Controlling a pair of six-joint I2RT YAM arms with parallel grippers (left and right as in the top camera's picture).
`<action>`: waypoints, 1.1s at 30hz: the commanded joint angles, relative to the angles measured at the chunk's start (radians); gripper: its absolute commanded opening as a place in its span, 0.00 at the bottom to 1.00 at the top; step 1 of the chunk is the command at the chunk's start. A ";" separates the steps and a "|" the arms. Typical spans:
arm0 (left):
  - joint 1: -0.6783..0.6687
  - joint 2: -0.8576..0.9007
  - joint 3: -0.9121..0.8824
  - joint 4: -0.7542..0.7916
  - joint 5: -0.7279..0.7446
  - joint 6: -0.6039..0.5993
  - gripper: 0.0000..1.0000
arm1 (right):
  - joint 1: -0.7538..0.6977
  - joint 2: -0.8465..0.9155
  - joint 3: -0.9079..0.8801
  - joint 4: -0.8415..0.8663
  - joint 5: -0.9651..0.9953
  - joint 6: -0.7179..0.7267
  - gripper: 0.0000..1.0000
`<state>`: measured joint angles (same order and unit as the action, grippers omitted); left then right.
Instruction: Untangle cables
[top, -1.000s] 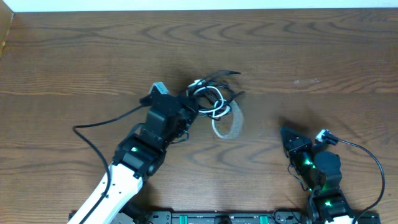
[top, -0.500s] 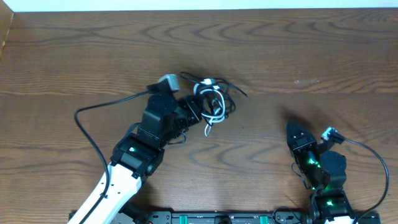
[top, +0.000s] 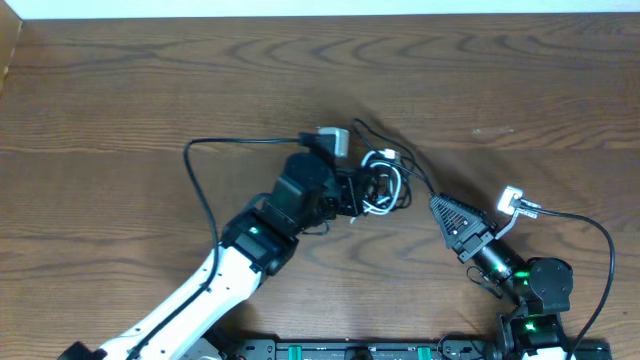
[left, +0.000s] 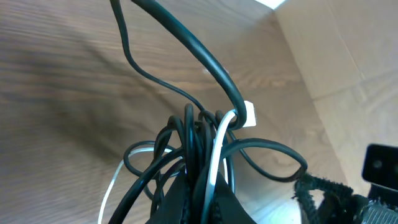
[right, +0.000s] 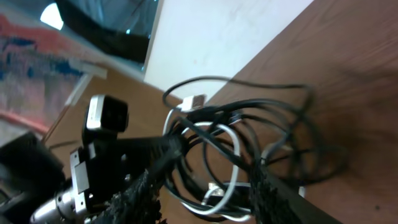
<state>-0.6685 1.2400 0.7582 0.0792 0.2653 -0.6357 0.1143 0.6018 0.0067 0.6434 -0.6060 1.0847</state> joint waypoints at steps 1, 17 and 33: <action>-0.019 0.004 0.005 0.047 0.014 -0.002 0.08 | -0.001 0.000 -0.001 0.001 -0.061 -0.043 0.46; -0.018 0.005 0.005 0.110 0.165 -0.122 0.08 | 0.032 0.000 -0.001 -0.057 -0.025 -0.075 0.38; -0.062 0.006 0.005 0.107 0.259 -0.049 0.08 | 0.032 0.001 -0.001 -0.079 0.021 -0.049 0.33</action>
<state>-0.7048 1.2484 0.7582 0.1802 0.4885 -0.7185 0.1410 0.6018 0.0067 0.5674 -0.6075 1.0302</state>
